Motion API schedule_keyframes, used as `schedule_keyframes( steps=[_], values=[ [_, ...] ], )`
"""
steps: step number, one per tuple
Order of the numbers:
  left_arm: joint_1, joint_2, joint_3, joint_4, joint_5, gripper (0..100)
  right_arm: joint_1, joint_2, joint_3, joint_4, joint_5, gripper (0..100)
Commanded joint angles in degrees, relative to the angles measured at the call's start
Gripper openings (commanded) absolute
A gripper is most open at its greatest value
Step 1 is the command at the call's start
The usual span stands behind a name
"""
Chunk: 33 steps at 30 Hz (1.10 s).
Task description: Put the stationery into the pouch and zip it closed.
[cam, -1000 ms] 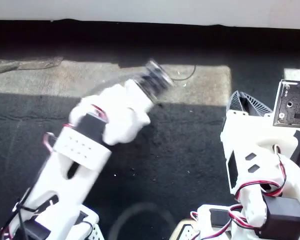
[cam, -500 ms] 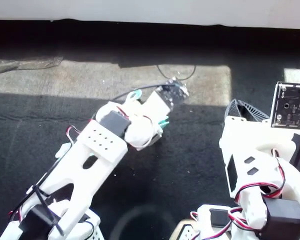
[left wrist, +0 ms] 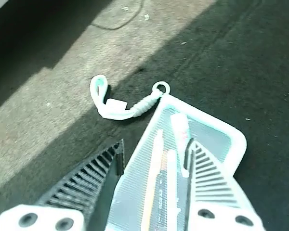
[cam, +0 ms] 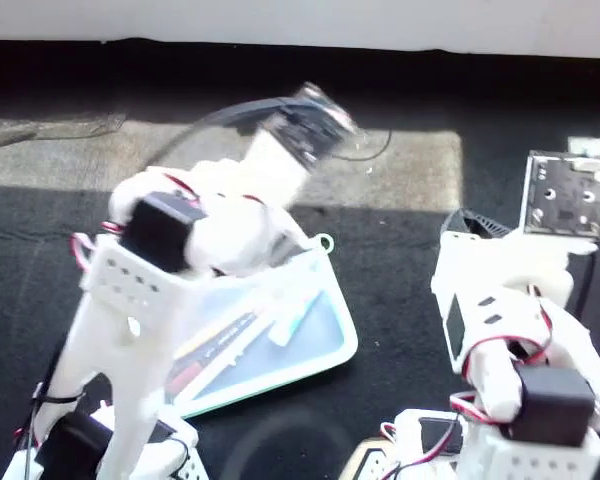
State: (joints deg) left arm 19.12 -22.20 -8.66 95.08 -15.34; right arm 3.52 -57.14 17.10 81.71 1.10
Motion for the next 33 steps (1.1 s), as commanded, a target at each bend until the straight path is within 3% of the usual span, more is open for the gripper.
schedule_keyframes(
  steps=[1, 5, 10, 17, 28, 33],
  values=[
    [-12.0, 0.3, -1.4, 0.2, 0.4, 1, 2.5, -0.1, 4.4, -5.1, -0.4, 0.7],
    [-24.0, -1.5, 0.6, 1.5, 0.4, 1, 5.1, -0.2, 11.8, -9.6, -0.3, 0.7],
    [-31.1, -12.9, 6.0, 5.4, 0.4, 1, 0.9, -1.5, 13.7, -2.0, -0.2, 0.7],
    [-31.5, -28.8, 32.3, 5.3, 0.4, 1, -8.9, -7.3, 25.9, -3.3, -0.2, 0.7],
    [-31.5, -60.1, 65.2, -6.8, 0.4, 1, -14.7, -21.7, 61.9, -27.4, -0.3, 0.9],
    [-31.6, -76.4, 77.0, -11.2, 0.4, 1, -15.3, -31.7, 73.7, -31.3, -0.5, 0.9]
  ],
)
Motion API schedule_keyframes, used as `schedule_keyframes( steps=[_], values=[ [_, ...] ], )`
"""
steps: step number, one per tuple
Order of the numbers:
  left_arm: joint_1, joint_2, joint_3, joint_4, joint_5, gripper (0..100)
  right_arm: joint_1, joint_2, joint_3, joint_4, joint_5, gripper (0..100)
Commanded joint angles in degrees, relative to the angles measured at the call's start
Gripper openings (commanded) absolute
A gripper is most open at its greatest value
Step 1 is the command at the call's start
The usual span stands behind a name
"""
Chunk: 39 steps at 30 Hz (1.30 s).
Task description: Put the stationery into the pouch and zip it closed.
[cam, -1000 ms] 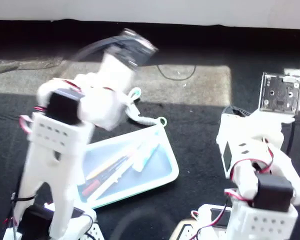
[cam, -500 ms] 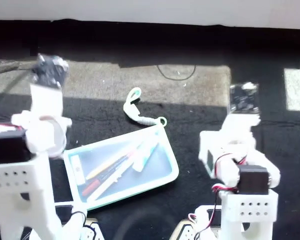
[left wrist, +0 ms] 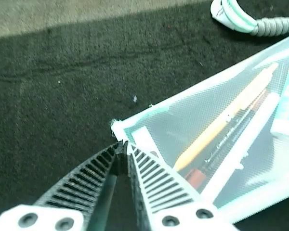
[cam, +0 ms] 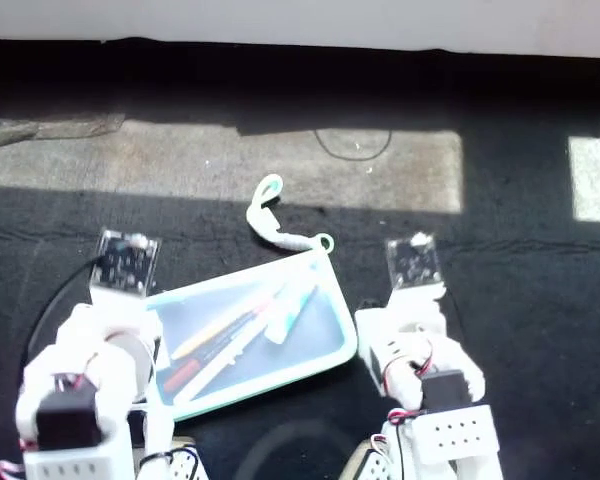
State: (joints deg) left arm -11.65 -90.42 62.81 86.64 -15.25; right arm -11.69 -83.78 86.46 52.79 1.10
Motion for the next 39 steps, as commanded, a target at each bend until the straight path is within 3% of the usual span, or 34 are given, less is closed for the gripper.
schedule_keyframes(
  steps=[1, 8, 15, 22, 29, 39],
  values=[
    [-0.8, -11.2, 8.5, -3.0, 0.3, 1, -0.1, -7.4, 6.7, -2.7, -0.5, 0.9],
    [-0.7, -12.1, 13.7, -7.2, 0.5, 1, 0.0, -21.8, 16.7, 2.5, -0.4, 0.9],
    [-0.6, -12.1, 29.1, -21.0, 0.5, 1, 0.0, -20.9, 16.7, 3.0, -0.6, 0.9],
    [-0.3, -12.1, 34.4, -12.2, 0.4, 1, 0.0, -20.9, 16.7, 8.3, -0.6, 0.9],
    [-0.7, -12.0, 34.4, -11.3, 0.5, 1, 0.0, -20.9, 16.7, 18.2, -0.6, 0.9],
    [-0.5, -12.0, 34.4, -11.3, 0.5, 1, 0.3, -20.9, 16.6, 18.5, -0.6, 0.9]
  ],
)
